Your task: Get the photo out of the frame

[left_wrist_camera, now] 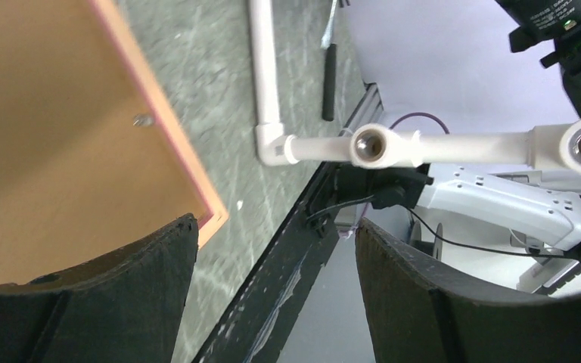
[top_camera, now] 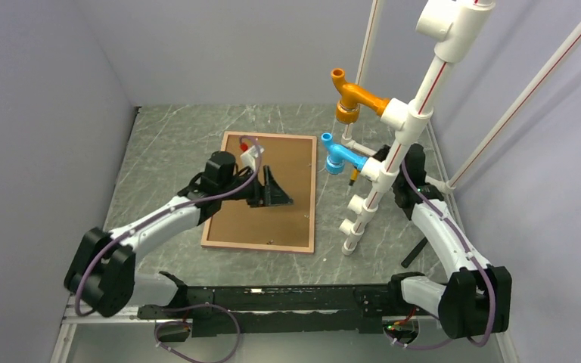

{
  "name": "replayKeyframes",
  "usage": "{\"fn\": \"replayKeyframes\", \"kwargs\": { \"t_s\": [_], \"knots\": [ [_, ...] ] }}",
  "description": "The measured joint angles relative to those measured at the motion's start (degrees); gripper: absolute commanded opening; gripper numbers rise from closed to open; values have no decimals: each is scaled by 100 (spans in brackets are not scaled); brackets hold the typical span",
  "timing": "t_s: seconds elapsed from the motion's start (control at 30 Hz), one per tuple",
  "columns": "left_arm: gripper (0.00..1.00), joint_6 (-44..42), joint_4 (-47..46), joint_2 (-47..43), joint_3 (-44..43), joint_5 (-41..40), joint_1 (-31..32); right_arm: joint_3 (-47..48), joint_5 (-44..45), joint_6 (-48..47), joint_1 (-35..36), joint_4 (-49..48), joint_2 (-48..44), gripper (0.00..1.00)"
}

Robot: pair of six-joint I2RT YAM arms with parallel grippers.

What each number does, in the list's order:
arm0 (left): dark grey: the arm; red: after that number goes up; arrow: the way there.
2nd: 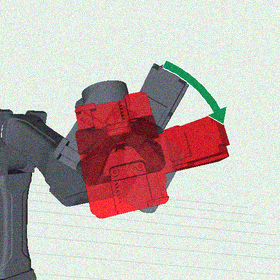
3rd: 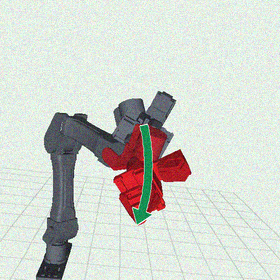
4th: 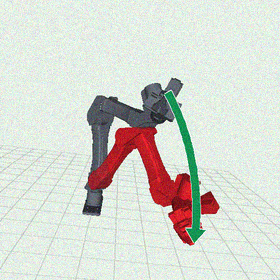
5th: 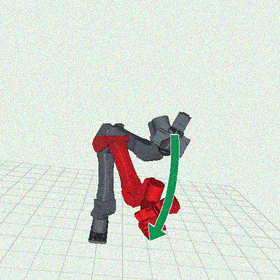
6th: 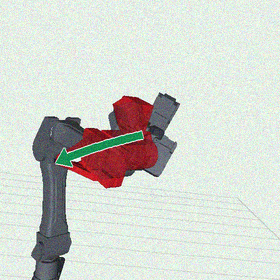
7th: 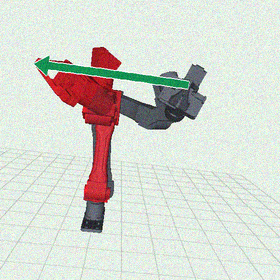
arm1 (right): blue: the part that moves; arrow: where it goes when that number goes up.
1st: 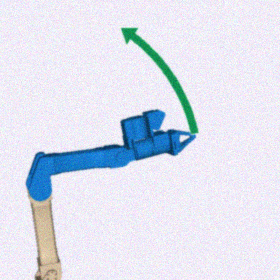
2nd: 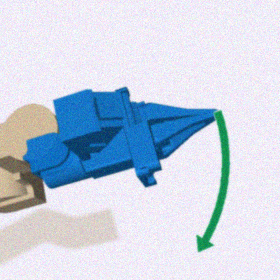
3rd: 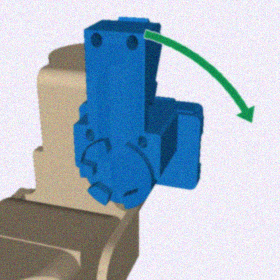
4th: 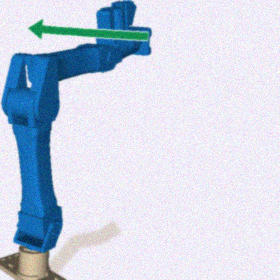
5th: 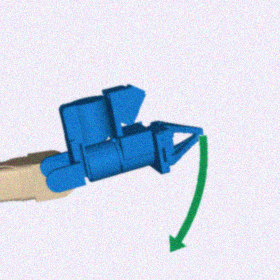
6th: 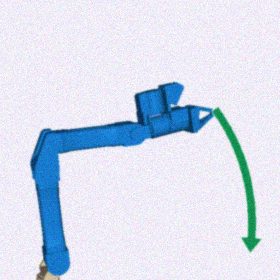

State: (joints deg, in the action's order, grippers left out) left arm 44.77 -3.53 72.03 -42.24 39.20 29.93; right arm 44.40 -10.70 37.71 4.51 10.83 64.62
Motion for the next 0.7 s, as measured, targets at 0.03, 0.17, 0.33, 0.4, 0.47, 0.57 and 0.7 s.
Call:
{"fn": "replayKeyframes", "kwargs": {
  "t_s": [0.03, 0.17, 0.33, 0.4, 0.47, 0.57, 0.7],
  "knots": [
    [78, 17, -125, 221, -164, -9, 116, -2, -136, 76, 162, -247, 0, 0],
    [78, 35, -393, 903, -721, -149, 481, -22, -538, 476, 737, -1108, 0, 0],
    [74, 35, -522, 1606, -1318, -350, 754, -140, -844, 1021, 979, -1875, 42, 0],
    [72, 42, -562, 1790, -1467, -389, 811, -262, -896, 1211, 1029, -2057, 37, 0],
    [71, 103, -702, 1937, -1534, -402, 855, -420, -911, 1368, 1062, -2201, 20, 0],
    [68, 264, -1082, 2092, -1532, -350, 964, -654, -933, 1554, 1093, -2354, -22, 0],
    [48, 490, -1574, 2284, -1532, -267, 1113, -774, -1005, 1740, 1095, -2485, -22, 0]
  ]
}}
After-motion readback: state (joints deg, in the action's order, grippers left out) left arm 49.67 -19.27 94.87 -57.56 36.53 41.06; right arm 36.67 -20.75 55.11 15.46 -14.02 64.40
